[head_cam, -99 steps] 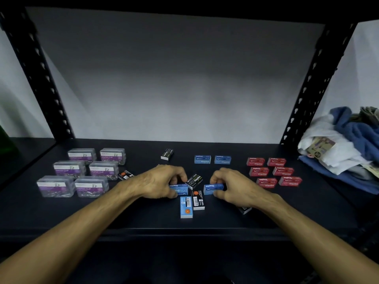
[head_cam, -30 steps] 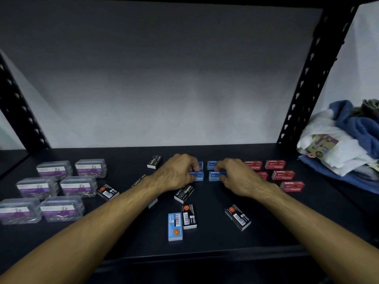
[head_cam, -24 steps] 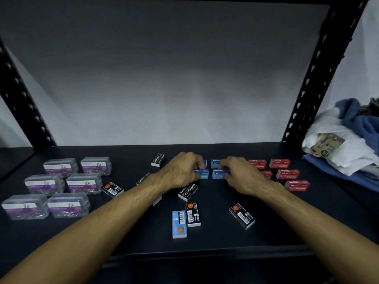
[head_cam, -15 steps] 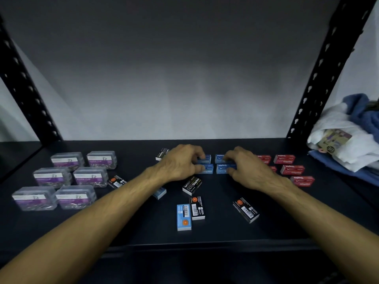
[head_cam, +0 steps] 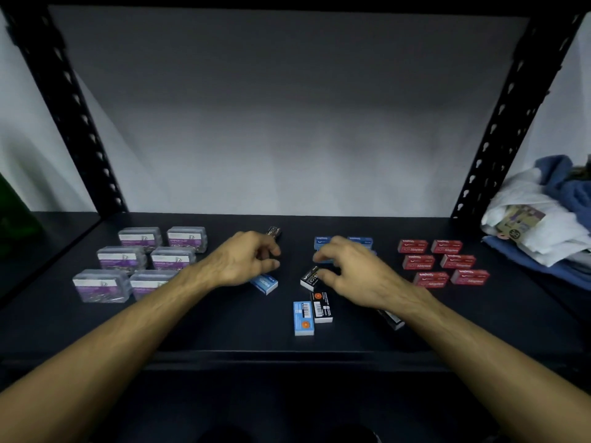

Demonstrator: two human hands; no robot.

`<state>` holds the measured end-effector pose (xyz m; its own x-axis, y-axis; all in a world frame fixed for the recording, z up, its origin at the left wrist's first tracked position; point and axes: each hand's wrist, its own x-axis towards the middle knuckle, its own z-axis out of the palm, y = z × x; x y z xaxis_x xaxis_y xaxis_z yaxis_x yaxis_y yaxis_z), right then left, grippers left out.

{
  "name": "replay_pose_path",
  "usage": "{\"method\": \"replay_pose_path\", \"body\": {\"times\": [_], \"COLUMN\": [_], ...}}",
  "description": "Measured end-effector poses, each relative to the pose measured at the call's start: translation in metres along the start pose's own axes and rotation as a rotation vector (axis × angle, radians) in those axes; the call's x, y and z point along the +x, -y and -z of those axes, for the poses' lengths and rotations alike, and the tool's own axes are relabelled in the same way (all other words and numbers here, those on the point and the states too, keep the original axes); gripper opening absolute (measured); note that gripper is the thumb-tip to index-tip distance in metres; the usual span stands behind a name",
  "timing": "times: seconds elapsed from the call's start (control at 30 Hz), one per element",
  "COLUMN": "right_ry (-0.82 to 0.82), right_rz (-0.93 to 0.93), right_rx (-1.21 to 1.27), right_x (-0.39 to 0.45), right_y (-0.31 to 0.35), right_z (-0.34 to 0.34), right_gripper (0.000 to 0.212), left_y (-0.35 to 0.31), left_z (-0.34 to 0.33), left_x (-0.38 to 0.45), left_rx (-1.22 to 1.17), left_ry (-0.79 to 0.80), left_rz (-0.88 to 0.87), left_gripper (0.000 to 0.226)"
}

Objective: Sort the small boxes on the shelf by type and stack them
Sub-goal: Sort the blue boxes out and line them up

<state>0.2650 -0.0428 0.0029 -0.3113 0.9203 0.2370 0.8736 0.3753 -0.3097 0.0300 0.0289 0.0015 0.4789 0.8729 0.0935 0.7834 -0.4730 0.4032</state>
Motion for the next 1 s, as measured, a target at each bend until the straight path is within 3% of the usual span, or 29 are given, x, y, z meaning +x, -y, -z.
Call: {"method": "replay_pose_path", "body": {"times": [0.47, 0.87, 1.0], "right_ry": [0.247, 0.235, 0.254], "right_rz": [0.059, 0.05, 0.06], "right_rx": [-0.041, -0.043, -0.044], "right_x": [-0.029, -0.034, -0.033], "right_y": [0.044, 0.042, 0.042], "right_z": [-0.017, -0.013, -0.01], "right_gripper": [0.039, 0.043, 0.05], "left_y": [0.001, 0.002, 0.003], "left_z": [-0.002, -0.001, -0.001], "left_x": [-0.032, -0.034, -0.034], "left_rx": [0.095, 0.071, 0.05], "left_ry": [0.175, 0.206, 0.202], "left_rz": [-0.037, -0.007, -0.015], "left_gripper": [0.043, 0.048, 0.04]}}
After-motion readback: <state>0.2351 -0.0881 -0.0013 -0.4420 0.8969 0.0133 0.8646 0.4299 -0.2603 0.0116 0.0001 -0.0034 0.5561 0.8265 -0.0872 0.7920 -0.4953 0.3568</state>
